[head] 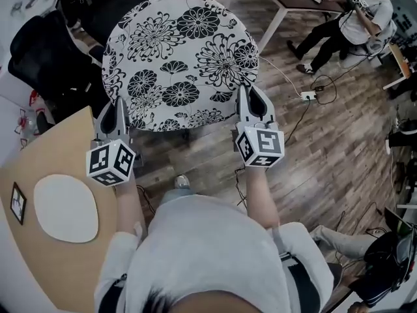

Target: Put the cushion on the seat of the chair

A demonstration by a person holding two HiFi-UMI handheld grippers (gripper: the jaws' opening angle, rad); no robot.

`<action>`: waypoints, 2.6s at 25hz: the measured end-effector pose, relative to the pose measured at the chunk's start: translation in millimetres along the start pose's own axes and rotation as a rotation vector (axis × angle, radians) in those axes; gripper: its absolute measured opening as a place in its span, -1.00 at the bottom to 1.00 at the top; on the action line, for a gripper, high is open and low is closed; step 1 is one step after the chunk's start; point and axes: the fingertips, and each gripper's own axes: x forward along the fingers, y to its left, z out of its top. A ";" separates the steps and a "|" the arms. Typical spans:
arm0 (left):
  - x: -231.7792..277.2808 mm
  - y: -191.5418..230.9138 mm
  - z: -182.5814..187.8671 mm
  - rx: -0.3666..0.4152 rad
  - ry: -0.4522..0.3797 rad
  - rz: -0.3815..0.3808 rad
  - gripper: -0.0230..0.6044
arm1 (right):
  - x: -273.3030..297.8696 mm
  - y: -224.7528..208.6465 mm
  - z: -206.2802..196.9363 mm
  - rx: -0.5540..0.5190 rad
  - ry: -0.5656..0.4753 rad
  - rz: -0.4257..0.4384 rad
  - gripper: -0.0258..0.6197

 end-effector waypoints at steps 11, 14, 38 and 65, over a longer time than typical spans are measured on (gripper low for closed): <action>-1.2 -2.0 1.7 -0.001 0.012 -0.025 -0.85 | -7.0 5.1 0.9 0.007 0.007 -0.010 -0.81; 1.8 0.6 1.6 -0.014 0.018 -0.030 -0.85 | -4.1 5.6 2.0 0.007 0.011 -0.014 -0.81; 14.2 1.9 -15.8 0.051 0.020 0.067 -0.85 | 31.3 -7.9 -28.0 0.039 0.014 0.059 -0.81; 17.6 4.2 -21.9 0.018 -0.202 -0.105 -0.85 | -5.4 7.9 -13.8 -0.149 -0.135 -0.109 -0.81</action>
